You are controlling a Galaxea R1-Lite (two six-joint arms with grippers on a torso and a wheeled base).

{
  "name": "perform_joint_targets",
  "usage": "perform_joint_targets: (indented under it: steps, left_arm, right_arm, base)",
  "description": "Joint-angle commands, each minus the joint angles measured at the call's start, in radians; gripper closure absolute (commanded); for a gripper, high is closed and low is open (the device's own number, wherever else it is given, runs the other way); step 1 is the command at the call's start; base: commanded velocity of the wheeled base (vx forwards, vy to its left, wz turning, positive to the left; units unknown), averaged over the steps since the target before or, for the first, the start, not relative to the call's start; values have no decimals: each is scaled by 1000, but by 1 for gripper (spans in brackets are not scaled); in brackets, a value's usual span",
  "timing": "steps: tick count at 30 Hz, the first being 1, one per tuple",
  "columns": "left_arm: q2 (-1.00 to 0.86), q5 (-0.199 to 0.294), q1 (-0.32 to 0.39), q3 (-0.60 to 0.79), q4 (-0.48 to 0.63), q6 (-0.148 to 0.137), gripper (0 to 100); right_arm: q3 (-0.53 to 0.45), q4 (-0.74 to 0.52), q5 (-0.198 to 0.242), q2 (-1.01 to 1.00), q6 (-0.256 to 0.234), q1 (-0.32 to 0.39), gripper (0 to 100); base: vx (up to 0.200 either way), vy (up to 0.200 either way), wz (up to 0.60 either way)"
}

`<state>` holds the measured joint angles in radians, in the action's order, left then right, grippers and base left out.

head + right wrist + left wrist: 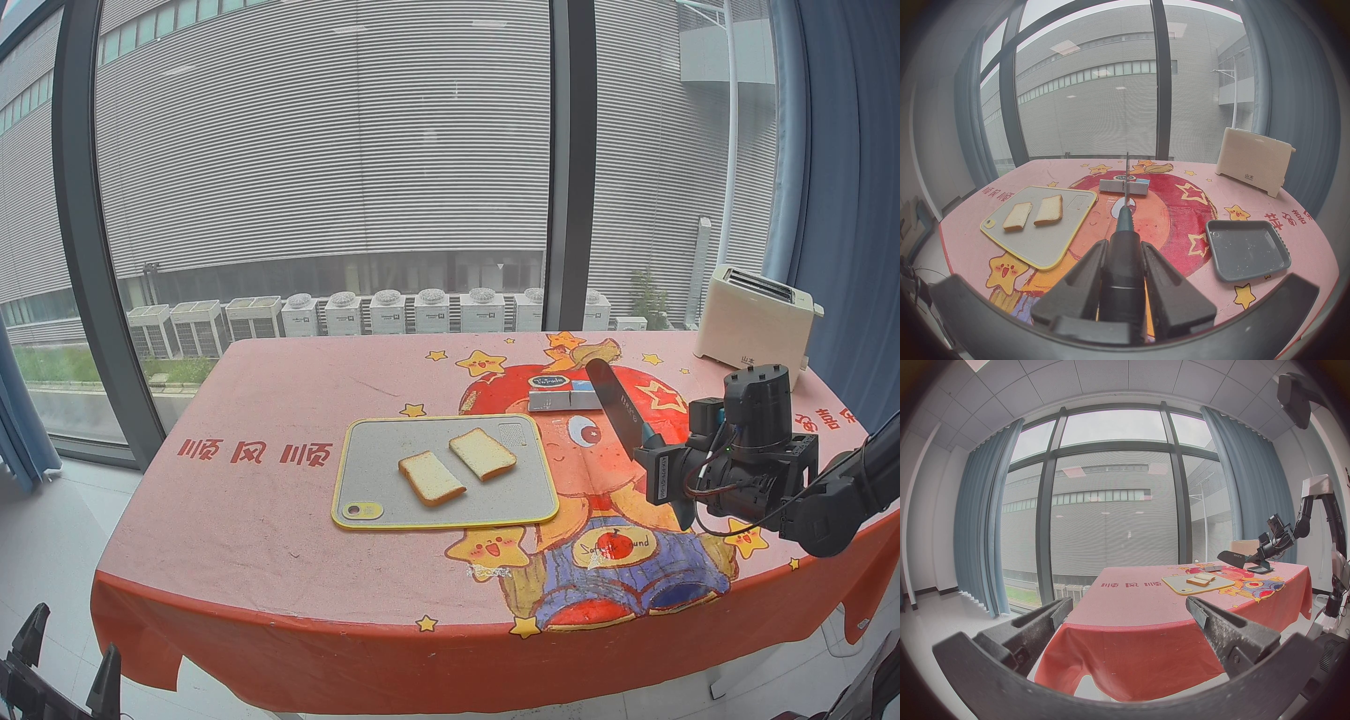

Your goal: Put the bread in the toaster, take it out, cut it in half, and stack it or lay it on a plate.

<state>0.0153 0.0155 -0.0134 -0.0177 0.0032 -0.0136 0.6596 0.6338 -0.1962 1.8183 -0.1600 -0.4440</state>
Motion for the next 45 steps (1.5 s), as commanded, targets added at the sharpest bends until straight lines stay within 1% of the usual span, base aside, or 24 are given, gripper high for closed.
perform_joint_targets:
  steps: [1, 8, 11, 12, 13, 14, 15, 16, 18, 28, 45]
  left_arm:
    - [-3, 0, 0, 15, 0, 0, 0]
    - [-3, 0, 0, 15, 0, 0, 0]
    - [-3, 0, 0, 15, 0, 0, 0]
    - [-3, 0, 0, 15, 0, 0, 0]
    - [-3, 0, 0, 15, 0, 0, 0]
    - [-3, 0, 0, 15, 0, 0, 0]
    - [-3, 0, 0, 15, 0, 0, 0]
    - [-3, 0, 0, 15, 0, 0, 0]
    - [-3, 0, 0, 15, 0, 0, 0]
    - [-3, 0, 0, 15, 0, 0, 0]
    - [-3, 0, 0, 15, 0, 0, 0]
  right_arm:
    - [9, 1, 3, 45, -1, 18, 100]
    - [31, 1, 21, 78, -4, 27, 100]
    - [35, 1, 41, 73, -6, 24, 100]
    - [35, 1, 54, 68, -13, 19, 100]
    - [35, 1, 54, 68, -13, 19, 100]
    - [35, 1, 72, 68, -38, 16, 100]
    - [35, 1, 73, 67, -41, 16, 100]
    - [38, 1, 81, 70, -61, 13, 100]
    - [45, 1, 86, 73, -65, 13, 100]
    - [97, 1, 86, 99, -69, 18, 100]
    - [117, 1, 83, 144, -69, 21, 100]
  base:
    - [0, 0, 0]
    - [0, 0, 0]
    - [0, 0, 0]
    - [0, 0, 0]
    - [0, 0, 0]
    - [0, 0, 0]
    - [0, 0, 0]
    - [0, 0, 0]
    - [0, 0, 0]
    - [0, 0, 0]
    - [0, 0, 0]
